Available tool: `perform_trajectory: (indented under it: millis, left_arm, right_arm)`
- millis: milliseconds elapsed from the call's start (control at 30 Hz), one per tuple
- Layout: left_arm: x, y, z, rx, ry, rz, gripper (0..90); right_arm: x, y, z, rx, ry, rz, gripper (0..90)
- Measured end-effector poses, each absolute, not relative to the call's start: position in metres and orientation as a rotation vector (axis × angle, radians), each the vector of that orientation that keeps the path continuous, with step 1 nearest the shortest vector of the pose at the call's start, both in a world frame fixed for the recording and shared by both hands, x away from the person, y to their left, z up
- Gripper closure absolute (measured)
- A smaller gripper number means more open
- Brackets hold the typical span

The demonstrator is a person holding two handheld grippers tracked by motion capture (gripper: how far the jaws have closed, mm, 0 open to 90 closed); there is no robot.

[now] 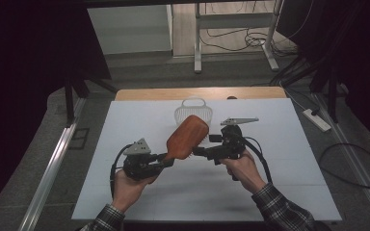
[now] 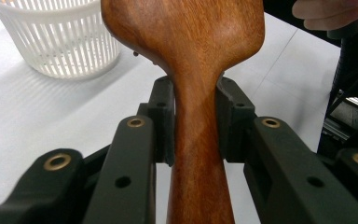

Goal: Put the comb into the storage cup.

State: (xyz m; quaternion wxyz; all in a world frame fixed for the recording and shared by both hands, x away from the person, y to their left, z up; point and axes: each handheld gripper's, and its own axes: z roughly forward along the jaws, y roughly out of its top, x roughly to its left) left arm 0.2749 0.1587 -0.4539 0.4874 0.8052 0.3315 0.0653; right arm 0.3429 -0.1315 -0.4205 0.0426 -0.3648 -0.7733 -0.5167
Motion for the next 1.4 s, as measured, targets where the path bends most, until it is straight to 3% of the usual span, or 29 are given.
perform_trajectory:
  millis: [500,667,800,900,1133,1400]
  left_arm:
    - [0.273,0.157,-0.453,1.935,0.793,0.167,70.8]
    - [0.271,0.154,-0.454,1.933,0.779,0.168,70.8]
    - [0.271,0.152,-0.454,1.932,0.769,0.166,70.8]
    - [0.271,0.15,-0.455,1.937,0.761,0.162,70.8]
    - [0.274,0.148,-0.461,1.964,0.745,0.153,71.0]
    - [0.277,0.142,-0.466,2.016,0.753,0.153,70.8]
  right_arm:
    - [0.358,-0.108,-0.423,-1.124,-2.266,-1.587,0.9]
    - [0.362,-0.107,-0.425,-1.124,-2.217,-1.596,8.9]
    - [0.363,-0.109,-0.424,-1.121,-2.195,-1.616,21.7]
    - [0.362,-0.11,-0.424,-1.123,-2.184,-1.617,25.4]
    - [0.362,-0.116,-0.425,-1.17,-2.027,-1.618,43.0]
    - [0.359,-0.114,-0.424,-1.186,-2.046,-1.575,50.0]
